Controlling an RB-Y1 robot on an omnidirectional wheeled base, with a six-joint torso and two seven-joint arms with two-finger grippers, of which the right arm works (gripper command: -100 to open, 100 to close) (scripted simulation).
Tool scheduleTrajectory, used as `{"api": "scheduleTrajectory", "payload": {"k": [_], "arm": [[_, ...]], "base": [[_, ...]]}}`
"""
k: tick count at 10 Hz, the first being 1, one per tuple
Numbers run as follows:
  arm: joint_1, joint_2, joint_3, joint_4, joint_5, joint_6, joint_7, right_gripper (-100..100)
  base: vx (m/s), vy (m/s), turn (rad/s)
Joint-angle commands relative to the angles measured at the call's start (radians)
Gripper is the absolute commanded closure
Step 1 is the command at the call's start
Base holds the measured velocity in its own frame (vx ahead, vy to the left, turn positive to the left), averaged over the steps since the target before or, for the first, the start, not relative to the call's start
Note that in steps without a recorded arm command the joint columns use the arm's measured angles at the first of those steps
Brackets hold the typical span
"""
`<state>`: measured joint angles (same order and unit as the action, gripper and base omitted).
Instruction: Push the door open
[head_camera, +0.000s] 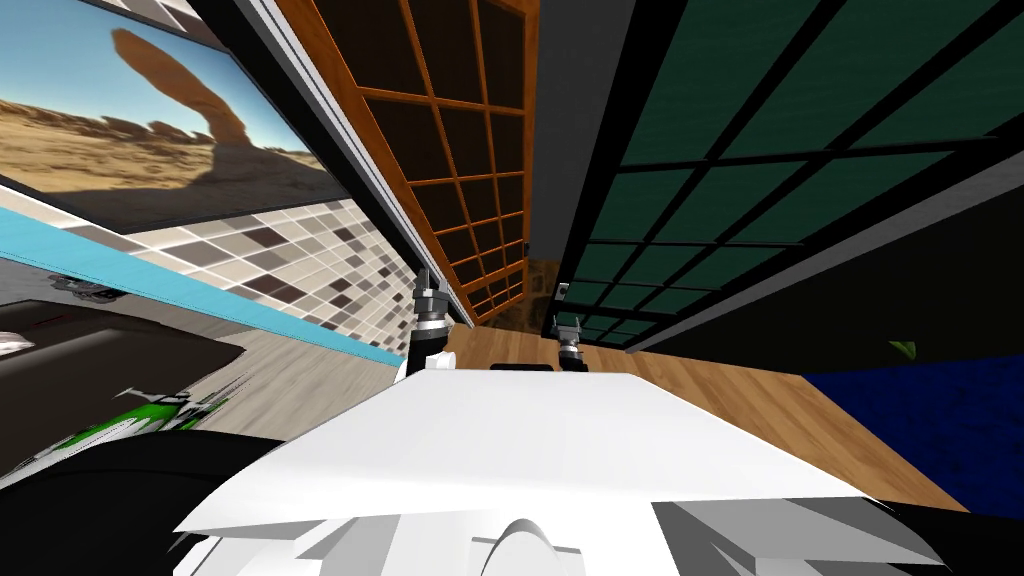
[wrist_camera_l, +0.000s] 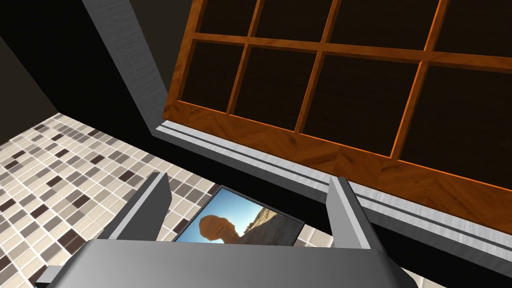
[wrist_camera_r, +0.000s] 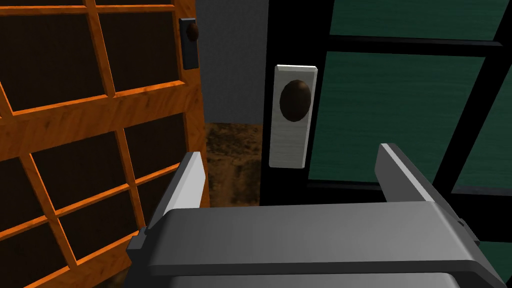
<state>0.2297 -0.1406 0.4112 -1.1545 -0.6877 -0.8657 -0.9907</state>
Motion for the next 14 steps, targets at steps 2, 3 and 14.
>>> {"api": "scheduleTrajectory", "payload": {"k": [2, 3, 14], "arm": [[-0.011, -0.003, 0.022, 0.055, -0.038, -0.023, -0.044, -100], [-0.017, -0.004, 0.032, 0.081, -0.055, -0.034, -0.063, -100], [-0.048, 0.000, 0.024, 0.158, -0.082, -0.056, -0.105, -100]], "base": [[0.132, -0.065, 0.044], [0.128, -0.072, 0.057], [0.169, -0.043, 0.031]]}}
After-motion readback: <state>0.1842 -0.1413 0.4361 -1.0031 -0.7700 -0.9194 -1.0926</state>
